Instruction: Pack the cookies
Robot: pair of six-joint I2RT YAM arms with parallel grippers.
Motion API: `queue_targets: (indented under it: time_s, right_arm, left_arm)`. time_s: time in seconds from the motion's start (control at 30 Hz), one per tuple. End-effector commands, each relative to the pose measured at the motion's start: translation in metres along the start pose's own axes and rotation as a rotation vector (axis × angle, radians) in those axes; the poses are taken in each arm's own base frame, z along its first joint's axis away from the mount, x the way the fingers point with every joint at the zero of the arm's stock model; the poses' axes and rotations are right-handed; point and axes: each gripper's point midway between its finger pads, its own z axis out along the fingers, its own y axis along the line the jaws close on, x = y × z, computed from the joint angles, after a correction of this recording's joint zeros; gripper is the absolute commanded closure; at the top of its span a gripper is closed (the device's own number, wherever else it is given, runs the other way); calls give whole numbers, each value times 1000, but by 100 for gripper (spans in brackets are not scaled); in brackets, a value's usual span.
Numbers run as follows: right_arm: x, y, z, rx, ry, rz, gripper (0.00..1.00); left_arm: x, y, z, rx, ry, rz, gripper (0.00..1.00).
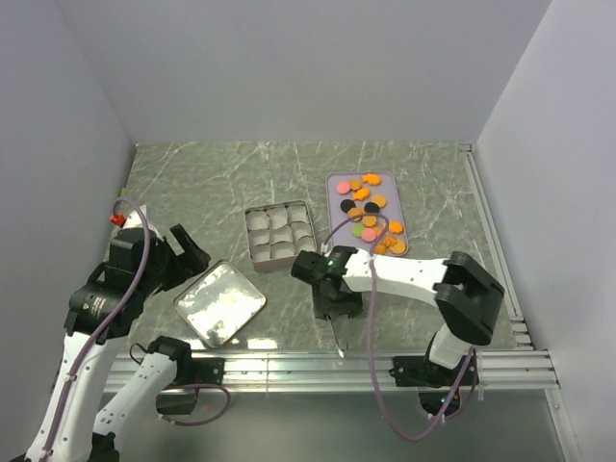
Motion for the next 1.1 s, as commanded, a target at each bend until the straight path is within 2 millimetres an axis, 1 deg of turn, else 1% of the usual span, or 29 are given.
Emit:
queue_targets:
  time_s: [0.0,0.03,0.07,0.17,0.27,0.37,0.43,0.53,0.57,0.67,0.7,0.73,0.77,0.8,0.87,0.9,0.93,1.0,1.03,1.07]
  right_arm:
    - [-23,-24,-65,26,-133,58,29]
    - [-23,-29,-73,27,-141,65,29]
    - [-22,-36,-86,24,-145,71,29]
    - [-17,-46,-103,7,-147,105,28]
    - [-12,-49,-112,-33,-145,154,28]
    - [-10,-48,-118,-67,-146,193,28]
    - [-11,-49,-121,-71,-151,199,28]
    - [-22,-52,-133,-71,-184,212,28]
    - [-31,-55,-141,-80,-201,234,28]
    - [-52,-66,-158,-111,-256,267,30]
    - [-64,-77,-159,-112,-260,292,30]
    - [-70,-83,-162,-126,-272,306,31]
    - [-82,-87,-163,-143,-291,327,32]
    - [-93,-100,-161,-132,-297,336,33]
    - [-109,-105,-161,-147,-305,343,35]
    - [-117,-114,-159,-133,-306,338,36]
    - [-128,-112,-160,-135,-304,328,38]
    - [-140,-114,-159,-115,-307,299,38]
    - [-149,-115,-152,-90,-287,299,38]
    - [-160,-115,-157,-97,-305,304,39]
  left_arm:
    - [-15,-20,-12,81,-36,3,8]
    - [-16,-21,-13,87,-41,2,8]
    - [-17,-23,-13,96,-43,1,8]
    - [-17,-26,-15,111,-51,2,8]
    - [-16,-26,-15,122,-51,3,8]
    - [-14,-26,-16,126,-50,6,8]
    - [-11,-25,-16,127,-46,7,8]
    - [-7,-25,-16,136,-32,3,8]
    - [-6,-25,-16,138,-30,1,8]
    - [-1,-24,-12,141,-18,-8,8]
    - [1,-24,-9,140,-12,-9,8]
    - [1,-24,-8,140,-12,-13,8]
    - [0,-25,-7,142,-14,-12,8]
    - [-1,-27,-6,144,-18,-16,8]
    - [-3,-28,-1,131,-13,-17,8]
    - [-6,-29,-1,128,-14,-12,8]
    - [-7,-30,3,111,3,-8,9]
    - [-13,-33,1,106,-5,0,9]
    - [-16,-34,4,97,1,3,9]
    - [-18,-35,5,94,-1,4,9]
